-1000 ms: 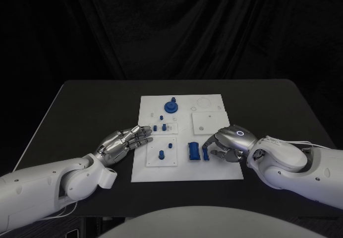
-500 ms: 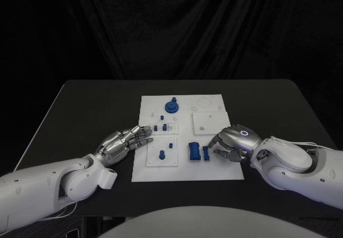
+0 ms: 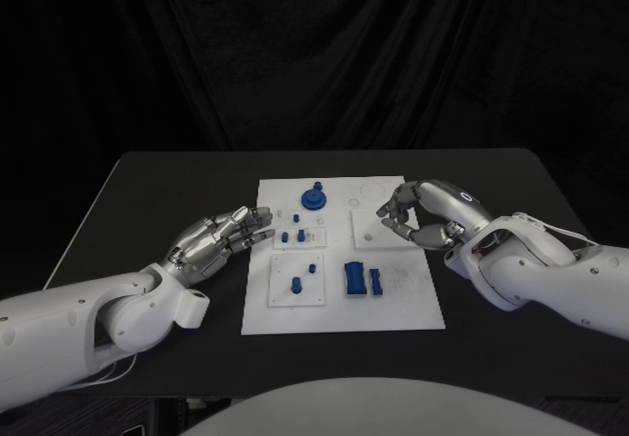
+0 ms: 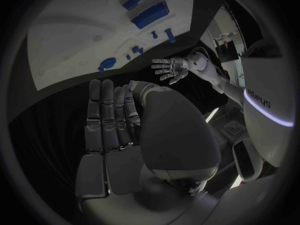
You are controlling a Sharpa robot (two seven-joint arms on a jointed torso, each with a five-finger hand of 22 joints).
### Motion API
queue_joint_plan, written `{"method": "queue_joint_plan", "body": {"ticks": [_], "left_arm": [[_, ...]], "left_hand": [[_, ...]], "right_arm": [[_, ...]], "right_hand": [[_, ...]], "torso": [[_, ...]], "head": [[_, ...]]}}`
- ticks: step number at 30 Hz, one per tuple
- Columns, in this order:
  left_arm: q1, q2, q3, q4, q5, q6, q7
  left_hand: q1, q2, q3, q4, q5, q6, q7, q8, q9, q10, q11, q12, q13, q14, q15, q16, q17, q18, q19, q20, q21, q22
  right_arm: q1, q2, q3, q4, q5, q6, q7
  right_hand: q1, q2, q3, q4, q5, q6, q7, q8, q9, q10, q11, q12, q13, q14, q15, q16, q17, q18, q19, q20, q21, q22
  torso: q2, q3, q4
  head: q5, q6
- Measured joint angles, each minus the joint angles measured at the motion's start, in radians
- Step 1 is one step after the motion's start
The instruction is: Assemble the parts on the task board
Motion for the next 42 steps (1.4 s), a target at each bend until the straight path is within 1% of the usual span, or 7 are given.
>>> {"method": "queue_joint_plan", "body": {"ticks": [11, 14, 18, 23, 25, 31, 42], "left_arm": [[0.065, 0.099, 0.0, -0.116, -0.011, -0.034, 0.006], [0.066, 0.126, 0.001, -0.153, -0.021, -0.036, 0.006], [0.065, 0.146, 0.0, -0.183, -0.031, -0.035, 0.006], [0.062, 0.165, 0.0, -0.203, -0.04, -0.032, 0.007], [0.061, 0.165, 0.0, -0.203, -0.041, -0.032, 0.005], [0.061, 0.167, 0.012, -0.198, -0.04, -0.046, -0.002], [0.046, 0.205, 0.089, -0.15, -0.027, -0.238, -0.036]], "left_hand": [[0.01, -0.015, -0.049, 0.076, -0.02, -0.062, -0.057, -0.024, -0.009, -0.046, -0.035, -0.034, -0.006, -0.036, -0.043, -0.033, -0.008, 0.0, -0.059, -0.008, -0.022, -0.045], [-0.027, 0.0, -0.089, 0.079, -0.087, -0.083, -0.065, -0.036, -0.01, -0.062, -0.042, -0.043, -0.007, -0.047, -0.046, -0.047, -0.01, 0.009, -0.073, -0.005, -0.027, -0.057], [-0.143, 0.011, -0.152, 0.079, -0.27, -0.111, -0.078, -0.047, -0.013, -0.086, -0.057, -0.069, -0.01, -0.055, -0.048, -0.057, -0.011, 0.016, -0.076, -0.002, -0.027, -0.061], [-0.156, 0.011, -0.156, 0.077, -0.314, -0.144, -0.094, -0.061, -0.018, -0.091, -0.056, -0.076, -0.012, -0.056, -0.049, -0.065, -0.013, 0.016, -0.077, -0.003, -0.028, -0.06], [-0.501, -0.049, -0.086, -0.017, -0.365, -0.281, -0.159, -0.119, -0.057, -0.149, -0.123, -0.166, -0.048, -0.117, -0.121, -0.145, -0.029, -0.013, -0.149, -0.096, -0.054, -0.127], [-1.053, -0.247, 0.055, -0.2, -0.466, -0.468, -0.169, -0.126, -0.063, -0.262, -0.262, -0.336, -0.052, -0.125, -0.265, -0.155, -0.033, -0.102, -0.159, -0.275, -0.056, -0.175], [-1.304, -0.282, 0.06, -0.212, -0.466, -0.551, -0.169, -0.126, -0.063, -0.262, -0.263, -0.347, -0.053, -0.125, -0.268, -0.155, -0.034, -0.102, -0.16, -0.286, -0.056, -0.176]], "right_arm": [[-0.006, 0.035, -0.001, -0.111, 0.619, 0.105, 0.321], [-0.023, 0.042, -0.001, -0.136, 0.735, 0.179, 0.386], [-0.044, 0.045, -0.001, -0.157, 0.842, 0.281, 0.45], [-0.062, 0.045, -0.001, -0.17, 0.915, 0.378, 0.502], [-0.063, 0.045, -0.002, -0.17, 0.917, 0.381, 0.503], [-0.07, 0.063, 0.028, -0.171, 0.929, 0.366, 0.5], [-0.127, 0.173, 0.186, -0.171, 1.099, 0.182, 0.486]], "right_hand": [[-0.352, 0.141, -0.343, 0.027, 0.259, -0.265, 0.041, 0.028, -0.034, -0.284, 0.167, -0.211, -0.303, -0.362, 0.178, -0.288, -0.326, -0.039, -0.296, 0.151, -0.387, -0.393], [-0.414, 0.192, -0.42, 0.025, 0.218, -0.332, 0.003, 0.025, -0.05, -0.388, 0.167, -0.255, -0.36, -0.466, 0.187, -0.339, -0.379, -0.078, -0.513, 0.155, -0.398, -0.609], [-0.427, 0.199, -0.486, 0.027, 0.151, -0.573, -0.176, -0.046, -0.067, -0.635, 0.062, -0.427, -0.471, -0.727, 0.174, -0.526, -0.482, -0.087, -0.768, 0.16, -0.426, -0.933], [-0.433, 0.208, -0.572, 0.027, 0.076, -0.676, -0.245, -0.047, -0.073, -0.701, 0.004, -0.479, -0.529, -0.801, 0.15, -0.575, -0.522, -0.088, -0.794, 0.161, -0.427, -0.992], [-0.772, 0.195, -0.544, -0.073, -0.021, -0.801, -0.168, -0.126, -0.116, -0.759, -0.072, -0.589, -0.604, -0.881, 0.079, -0.643, -0.572, -0.143, -0.864, 0.061, -0.448, -1.054], [-1.244, 0.185, -0.54, -0.249, -0.196, -1.005, -0.156, -0.154, -0.123, -0.767, -0.099, -0.779, -0.652, -0.899, -0.056, -0.772, -0.579, -0.148, -0.874, -0.121, -0.448, -1.148], [-1.456, 0.184, -0.541, -0.26, -0.208, -1.036, -0.156, -0.154, -0.123, -0.767, -0.099, -0.798, -0.652, -0.899, -0.056, -0.772, -0.579, -0.148, -0.874, -0.131, -0.448, -1.148]], "torso": [[-0.056, 0.0126, -0.0133], [-0.071, 0.0149, -0.018], [-0.092, 0.0176, -0.0249], [-0.106, 0.0215, -0.0289], [-0.107, 0.0218, -0.029], [-0.105, 0.0213, -0.029], [-0.101, 0.0173, -0.0286]], "head": [[0.023, 0.0], [0.029, 0.0], [0.034, 0.0], [0.032, 0.0], [0.032, 0.0], [0.031, 0.019], [0.016, 0.149]]}}
